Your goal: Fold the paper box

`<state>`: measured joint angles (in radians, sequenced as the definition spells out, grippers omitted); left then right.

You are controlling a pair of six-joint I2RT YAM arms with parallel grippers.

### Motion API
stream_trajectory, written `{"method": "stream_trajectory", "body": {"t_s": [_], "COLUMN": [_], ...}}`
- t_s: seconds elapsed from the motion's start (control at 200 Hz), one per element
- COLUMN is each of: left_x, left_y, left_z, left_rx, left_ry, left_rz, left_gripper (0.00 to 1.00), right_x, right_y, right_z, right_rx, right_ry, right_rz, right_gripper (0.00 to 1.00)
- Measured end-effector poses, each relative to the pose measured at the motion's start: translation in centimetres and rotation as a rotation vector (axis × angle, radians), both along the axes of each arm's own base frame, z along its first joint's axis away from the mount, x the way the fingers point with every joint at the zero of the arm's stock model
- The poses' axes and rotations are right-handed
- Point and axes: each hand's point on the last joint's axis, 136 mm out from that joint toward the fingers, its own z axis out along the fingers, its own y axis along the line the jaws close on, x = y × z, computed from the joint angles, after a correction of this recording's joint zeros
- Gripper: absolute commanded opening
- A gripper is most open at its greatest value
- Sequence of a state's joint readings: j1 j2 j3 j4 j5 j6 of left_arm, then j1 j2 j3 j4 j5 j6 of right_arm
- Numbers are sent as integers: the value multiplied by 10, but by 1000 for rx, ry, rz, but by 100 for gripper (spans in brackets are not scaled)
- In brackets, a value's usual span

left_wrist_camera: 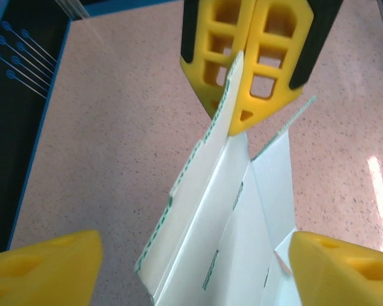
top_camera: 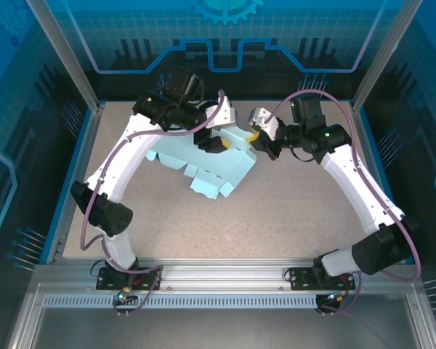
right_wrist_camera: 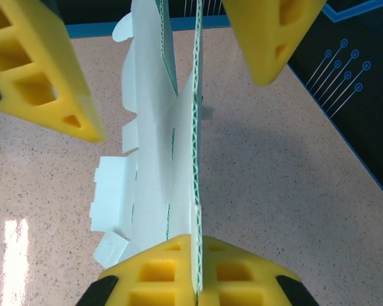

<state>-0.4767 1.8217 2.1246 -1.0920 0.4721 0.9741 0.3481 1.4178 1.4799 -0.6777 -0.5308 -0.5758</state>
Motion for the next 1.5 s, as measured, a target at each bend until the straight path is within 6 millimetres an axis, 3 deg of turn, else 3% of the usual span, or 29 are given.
{"method": "stream_trajectory", "body": {"t_s": [0.165, 0.425, 0.585, 0.745, 0.875, 0.91, 1.026, 1.116, 1.156, 1.376, 1.501], "left_x": [-8, -11, -4, -3, -5, -6, -6, -4, -2, 2, 0], "left_y": [3, 4, 0, -3, -2, -3, -3, -5, -6, -2, 9], "left_z": [1, -5, -12, -19, -19, -19, -18, -17, -17, -10, 8], "left_rx": [31, 58, 65, 76, 79, 81, 77, 67, 59, -27, -144], "left_ry": [15, 36, 48, 66, 73, 73, 77, 83, 86, 115, 131], "left_rz": [-20, -34, -35, -43, -42, -46, -39, -22, -9, 127, 238], "left_gripper": [52, 46, 37, 22, 0, 0, 0, 0, 0, 0, 0], "right_x": [-2, -4, -6, -7, -6, -6, -4, 0, 1, -4, -25], "right_y": [-1, -1, 0, 2, 1, 1, -1, -5, -7, -38, -45], "right_z": [-4, -8, -8, -8, -8, -8, -7, -5, -3, 41, 41], "right_rx": [-25, -43, -47, -49, -52, -54, -56, -47, -38, 156, 260], "right_ry": [1, 1, -3, -7, -11, -14, -11, 9, 18, 10, 16], "right_rz": [3, 10, 20, 28, 26, 22, 2, -47, -73, -233, -251], "right_gripper": [5, 5, 5, 5, 6, 6, 25, 54, 62, 76, 79]}}
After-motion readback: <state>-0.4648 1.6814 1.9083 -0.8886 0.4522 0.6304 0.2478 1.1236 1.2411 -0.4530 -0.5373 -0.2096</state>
